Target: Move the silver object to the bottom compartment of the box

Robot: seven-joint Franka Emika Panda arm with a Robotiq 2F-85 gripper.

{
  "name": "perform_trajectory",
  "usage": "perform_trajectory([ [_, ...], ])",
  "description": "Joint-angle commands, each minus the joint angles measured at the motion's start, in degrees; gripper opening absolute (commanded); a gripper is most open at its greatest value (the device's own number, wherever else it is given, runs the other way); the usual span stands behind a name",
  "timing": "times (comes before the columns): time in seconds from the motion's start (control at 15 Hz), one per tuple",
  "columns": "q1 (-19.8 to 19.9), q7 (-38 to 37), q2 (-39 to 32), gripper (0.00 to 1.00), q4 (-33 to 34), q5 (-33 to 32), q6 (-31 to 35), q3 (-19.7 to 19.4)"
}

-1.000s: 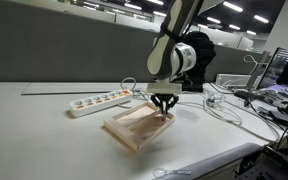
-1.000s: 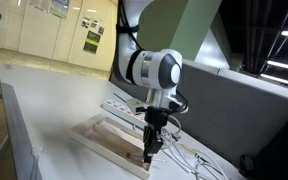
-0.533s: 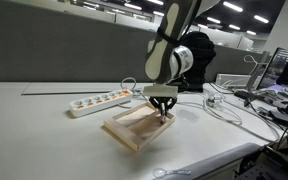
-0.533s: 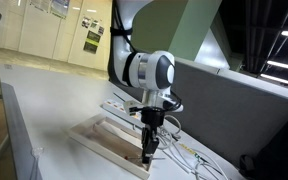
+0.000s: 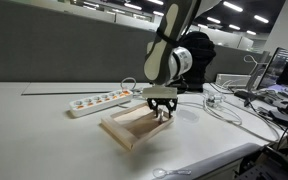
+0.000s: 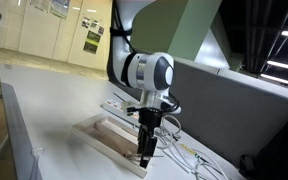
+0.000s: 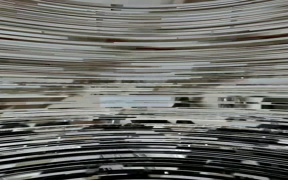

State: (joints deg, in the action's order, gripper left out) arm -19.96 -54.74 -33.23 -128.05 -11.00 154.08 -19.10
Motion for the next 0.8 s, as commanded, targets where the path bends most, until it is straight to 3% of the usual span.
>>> perform_trajectory([
  [0.0, 4.29, 4.25, 4.55, 0.98, -1.55, 1.01, -1.92, 3.37],
  [0.33, 7.65, 9.34, 9.74, 1.0, -3.19, 1.39, -3.85, 4.89],
  [0.73, 13.37, 14.59, 13.93, 1.0, -2.73, 2.7, -16.43, 5.88],
])
